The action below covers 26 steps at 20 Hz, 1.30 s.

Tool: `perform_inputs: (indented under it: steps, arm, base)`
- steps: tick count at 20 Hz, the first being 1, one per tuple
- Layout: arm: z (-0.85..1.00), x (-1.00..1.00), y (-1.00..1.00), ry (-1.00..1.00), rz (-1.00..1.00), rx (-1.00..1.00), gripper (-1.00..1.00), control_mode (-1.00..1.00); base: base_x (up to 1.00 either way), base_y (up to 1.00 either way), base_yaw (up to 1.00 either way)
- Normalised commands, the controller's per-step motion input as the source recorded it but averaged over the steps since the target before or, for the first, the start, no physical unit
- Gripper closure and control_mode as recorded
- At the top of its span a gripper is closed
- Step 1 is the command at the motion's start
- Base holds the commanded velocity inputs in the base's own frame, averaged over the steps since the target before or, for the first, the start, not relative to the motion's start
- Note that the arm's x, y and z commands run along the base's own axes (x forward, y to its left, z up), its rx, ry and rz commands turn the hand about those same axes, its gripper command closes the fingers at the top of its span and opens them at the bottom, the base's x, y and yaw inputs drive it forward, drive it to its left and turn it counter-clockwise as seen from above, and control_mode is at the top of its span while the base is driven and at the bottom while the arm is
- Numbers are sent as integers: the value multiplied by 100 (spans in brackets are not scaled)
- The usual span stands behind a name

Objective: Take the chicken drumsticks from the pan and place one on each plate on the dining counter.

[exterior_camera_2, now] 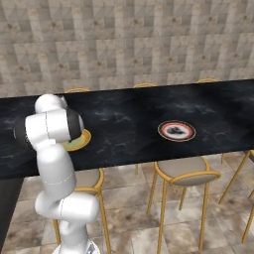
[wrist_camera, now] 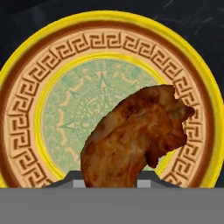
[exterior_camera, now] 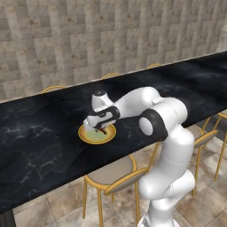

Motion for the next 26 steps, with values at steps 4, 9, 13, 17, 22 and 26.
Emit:
perform_inputs:
  steps: [4, 9, 13, 17, 22, 26]
  arm:
    - [-13, 0, 0, 0, 0, 11, 100, -100]
    - [-14, 13, 0, 0, 0, 5, 100, -100]
    - [-10, 15, 0, 0, 2, 5, 100, -100]
    - [-9, 14, 0, 0, 1, 0, 100, -100]
    - [-7, 16, 2, 0, 0, 0, -100, -100]
    - [-1, 13, 2, 0, 2, 0, -100, -100]
  base:
    - [0, 0, 0]
    - [0, 0, 0]
    - [0, 0, 0]
    - [0, 0, 0]
    - [0, 0, 0]
    - [0, 0, 0]
